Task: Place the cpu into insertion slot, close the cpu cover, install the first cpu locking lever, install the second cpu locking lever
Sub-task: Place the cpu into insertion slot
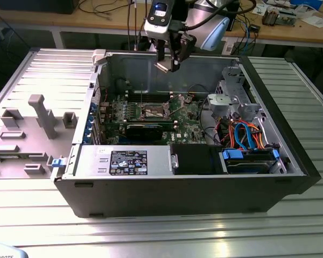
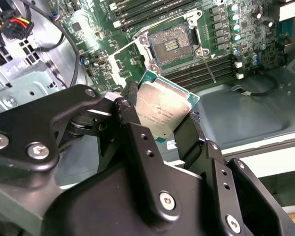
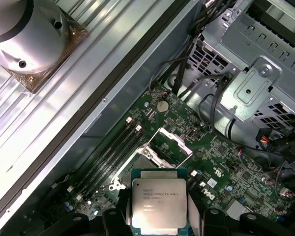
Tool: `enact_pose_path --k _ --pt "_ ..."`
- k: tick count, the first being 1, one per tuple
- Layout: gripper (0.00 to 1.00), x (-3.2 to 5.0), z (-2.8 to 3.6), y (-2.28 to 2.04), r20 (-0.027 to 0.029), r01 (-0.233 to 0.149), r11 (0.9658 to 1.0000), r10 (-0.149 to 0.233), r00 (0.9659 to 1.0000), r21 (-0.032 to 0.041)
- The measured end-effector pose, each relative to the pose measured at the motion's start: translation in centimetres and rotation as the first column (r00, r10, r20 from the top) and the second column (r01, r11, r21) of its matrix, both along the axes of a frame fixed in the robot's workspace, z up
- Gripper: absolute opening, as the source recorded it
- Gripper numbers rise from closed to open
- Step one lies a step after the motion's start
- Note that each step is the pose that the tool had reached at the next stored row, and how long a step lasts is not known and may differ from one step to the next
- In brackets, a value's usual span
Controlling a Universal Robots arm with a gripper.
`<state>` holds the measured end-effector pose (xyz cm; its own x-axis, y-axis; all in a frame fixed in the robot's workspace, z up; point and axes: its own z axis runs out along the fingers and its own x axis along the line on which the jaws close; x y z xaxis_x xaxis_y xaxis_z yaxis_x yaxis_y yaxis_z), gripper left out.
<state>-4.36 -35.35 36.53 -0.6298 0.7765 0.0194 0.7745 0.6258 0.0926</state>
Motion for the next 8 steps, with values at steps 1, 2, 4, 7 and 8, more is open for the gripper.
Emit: enact_pose_path --k 1,2,4,7,8 --pt "0.54 -0.01 -0.09 0.00 0.0000 0.013 0.9999 -0.013 0.9999 -0.0001" --pt "0.54 -0.02 -0.21 0.00 0.0000 0.031 0.9995 -0.031 0.9995 -0.0001" --pt "0.54 -0.07 -0.30 0.00 -0.0001 0.056 0.9984 -0.056 0.9984 -0.0002" --pt "0.54 -0.07 -0.30 0.00 0.0000 0.056 0.9984 -0.056 0.9984 -0.0001" --pt "0.54 -0.07 -0.30 0.00 -0.0001 0.056 0.9984 -0.056 0.9984 -0.0001"
